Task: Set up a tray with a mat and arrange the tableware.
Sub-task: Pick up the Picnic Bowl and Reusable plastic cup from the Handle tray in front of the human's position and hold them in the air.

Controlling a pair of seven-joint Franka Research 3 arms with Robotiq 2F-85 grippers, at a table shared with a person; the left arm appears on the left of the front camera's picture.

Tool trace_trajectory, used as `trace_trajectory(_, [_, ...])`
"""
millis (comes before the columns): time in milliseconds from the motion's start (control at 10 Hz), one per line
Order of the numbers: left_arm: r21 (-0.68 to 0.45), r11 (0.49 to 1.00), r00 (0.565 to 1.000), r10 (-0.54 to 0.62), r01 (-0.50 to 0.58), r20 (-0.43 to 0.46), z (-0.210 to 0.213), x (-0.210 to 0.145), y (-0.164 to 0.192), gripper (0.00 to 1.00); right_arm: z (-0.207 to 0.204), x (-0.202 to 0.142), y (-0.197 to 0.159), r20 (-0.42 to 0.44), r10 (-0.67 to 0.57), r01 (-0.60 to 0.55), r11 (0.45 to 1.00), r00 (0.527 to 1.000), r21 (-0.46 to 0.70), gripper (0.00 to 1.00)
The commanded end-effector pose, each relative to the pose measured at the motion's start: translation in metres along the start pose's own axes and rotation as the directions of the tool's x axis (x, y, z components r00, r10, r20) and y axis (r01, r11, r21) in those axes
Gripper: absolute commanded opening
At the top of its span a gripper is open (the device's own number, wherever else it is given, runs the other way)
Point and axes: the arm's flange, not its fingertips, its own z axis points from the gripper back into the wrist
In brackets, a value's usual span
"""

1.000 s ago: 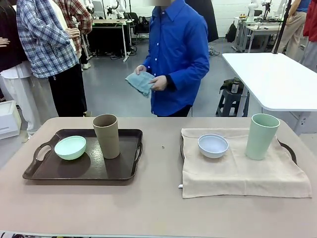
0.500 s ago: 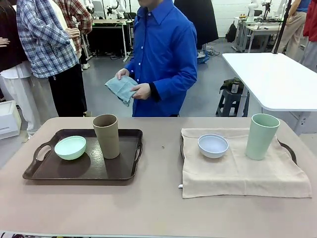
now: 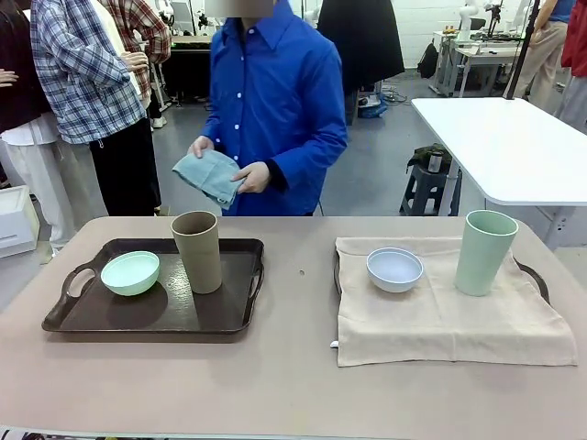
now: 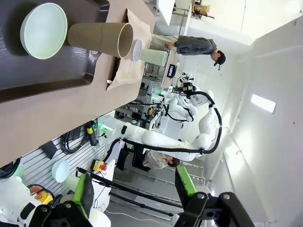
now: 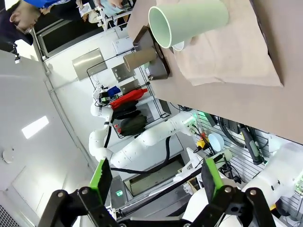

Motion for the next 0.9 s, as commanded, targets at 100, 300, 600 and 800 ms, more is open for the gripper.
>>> trace_trajectory(100, [-0.002,1.0,1.0,0.008,-0.008,-0.011,0.0032,-0.0005,-0.0023,0.92,-0.0005,-0.0011,-0.0002,0.003,-0.018,0.018,1.0,1.0,0.011,1.0])
trace_trajectory(300, [-0.002,1.0,1.0,0.008,-0.008,-0.011,0.0032,-0.0005,-0.0023,0.92,-0.0005,-0.0011,-0.0002,0.003,-0.018,0.018,1.0,1.0,0.011,1.0])
trace_trajectory(600, [-0.002,1.0,1.0,0.008,-0.008,-0.011,0.0032,-0.0005,-0.0023,0.92,-0.0005,-0.0011,-0.0002,0.003,-0.018,0.018,1.0,1.0,0.011,1.0])
trace_trajectory(800, [-0.002,1.0,1.0,0.008,-0.008,-0.011,0.0032,-0.0005,-0.0023,0.92,-0.0005,-0.0011,-0.0002,0.003,-0.018,0.018,1.0,1.0,0.011,1.0])
